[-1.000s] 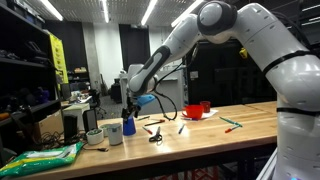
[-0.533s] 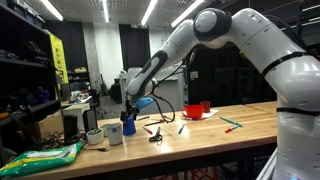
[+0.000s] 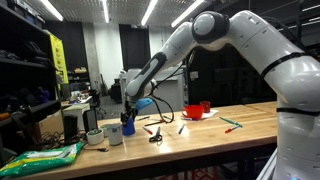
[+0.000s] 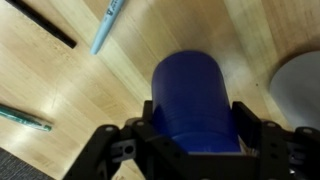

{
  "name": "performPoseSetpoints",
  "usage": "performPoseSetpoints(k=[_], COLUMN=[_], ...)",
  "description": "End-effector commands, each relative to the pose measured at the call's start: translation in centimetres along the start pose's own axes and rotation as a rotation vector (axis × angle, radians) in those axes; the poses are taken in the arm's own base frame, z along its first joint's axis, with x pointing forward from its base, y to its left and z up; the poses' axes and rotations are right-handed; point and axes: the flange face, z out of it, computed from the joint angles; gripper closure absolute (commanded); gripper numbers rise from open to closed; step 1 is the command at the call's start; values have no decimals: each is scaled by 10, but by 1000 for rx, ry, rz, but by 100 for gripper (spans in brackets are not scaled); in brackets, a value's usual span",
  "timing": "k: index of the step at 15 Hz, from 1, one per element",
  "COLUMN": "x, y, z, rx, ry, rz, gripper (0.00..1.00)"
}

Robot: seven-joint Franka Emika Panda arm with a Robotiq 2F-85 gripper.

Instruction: Turn over the cup on the table

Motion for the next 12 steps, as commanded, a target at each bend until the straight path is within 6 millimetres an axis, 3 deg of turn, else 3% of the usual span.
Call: performPoseSetpoints(k=[1, 12], x=[2, 21], y=[3, 45], z=[-10, -46], rx=[6, 62], ry=[-28, -257], rz=[-9, -51], gripper=[48, 48])
